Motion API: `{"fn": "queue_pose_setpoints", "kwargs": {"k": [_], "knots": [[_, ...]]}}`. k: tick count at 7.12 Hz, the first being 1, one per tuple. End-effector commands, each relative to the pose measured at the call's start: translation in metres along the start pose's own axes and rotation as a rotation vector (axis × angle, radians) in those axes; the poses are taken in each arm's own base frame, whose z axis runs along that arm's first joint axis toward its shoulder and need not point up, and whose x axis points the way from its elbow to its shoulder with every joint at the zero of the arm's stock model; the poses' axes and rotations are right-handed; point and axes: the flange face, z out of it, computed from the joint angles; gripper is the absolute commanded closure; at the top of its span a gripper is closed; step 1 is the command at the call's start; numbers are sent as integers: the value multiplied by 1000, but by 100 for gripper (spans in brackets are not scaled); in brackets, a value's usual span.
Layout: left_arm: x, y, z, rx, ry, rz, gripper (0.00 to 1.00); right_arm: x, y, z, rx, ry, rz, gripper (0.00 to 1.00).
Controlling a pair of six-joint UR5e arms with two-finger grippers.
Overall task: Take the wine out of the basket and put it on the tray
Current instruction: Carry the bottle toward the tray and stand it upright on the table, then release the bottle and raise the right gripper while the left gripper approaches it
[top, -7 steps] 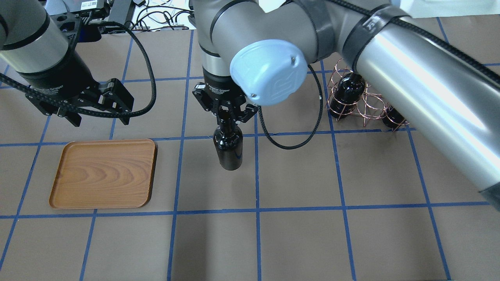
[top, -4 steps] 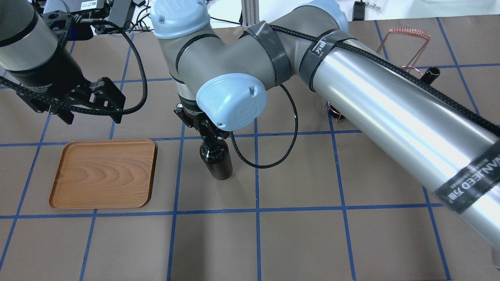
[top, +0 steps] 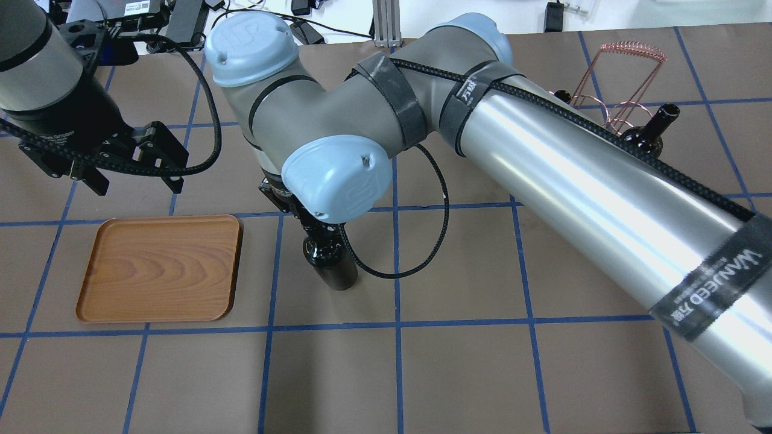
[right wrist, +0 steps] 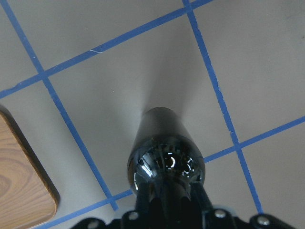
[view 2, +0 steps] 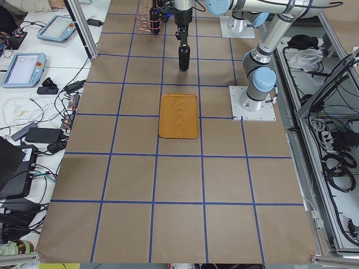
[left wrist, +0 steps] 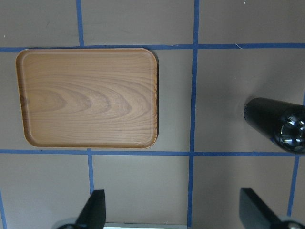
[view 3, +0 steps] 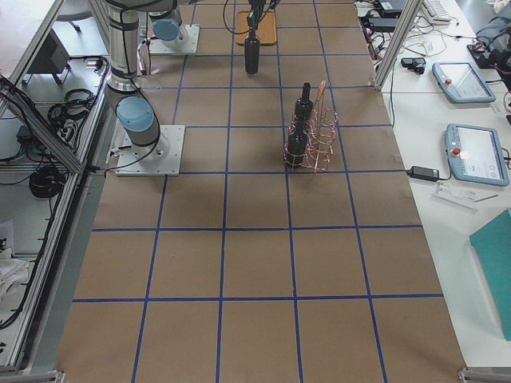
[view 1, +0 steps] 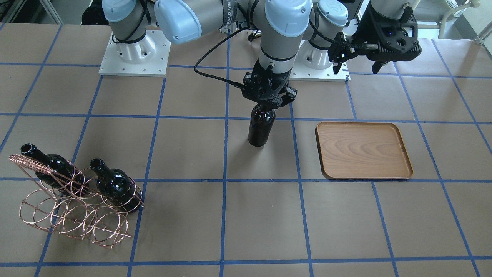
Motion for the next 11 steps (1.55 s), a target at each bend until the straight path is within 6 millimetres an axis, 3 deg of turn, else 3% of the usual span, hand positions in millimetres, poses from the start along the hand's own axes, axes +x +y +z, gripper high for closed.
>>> {"fn": "queue_pose_setpoints", "kwargs": {"k": [1, 2, 3, 4, 5, 6, 7, 9, 10, 11], "knots": [[1, 0, -1, 7, -1, 2, 0, 3, 8, 12, -16, 36, -7, 83], [1, -1, -2, 12, 7, 1, 0, 5, 8, 20, -20, 39, -7, 78], [0, -2, -2, 12, 8, -2, 0, 5, 8, 21, -20, 39, -7, 60], [0, -2, -3, 13, 8, -3, 0, 5, 8, 21, -21, 35, -6, 10], [-1, -2, -3, 13, -2, -3, 0, 10, -3, 7, -29, 5, 4, 0], [0, -2, -5, 18, 8, -3, 0, 22, -15, -12, -13, -21, -3, 0], [-1, -2, -6, 19, 4, -4, 0, 50, -42, -42, 26, -42, -118, 0], [5, 2, -17, 43, 12, -7, 0, 179, -123, -106, 72, 101, -358, 0], [15, 4, -16, 41, 17, -43, 0, 238, -157, -130, 75, 103, -335, 0], [45, 11, -15, 41, 14, 19, 0, 272, -151, -154, 93, 97, -388, 0]]}}
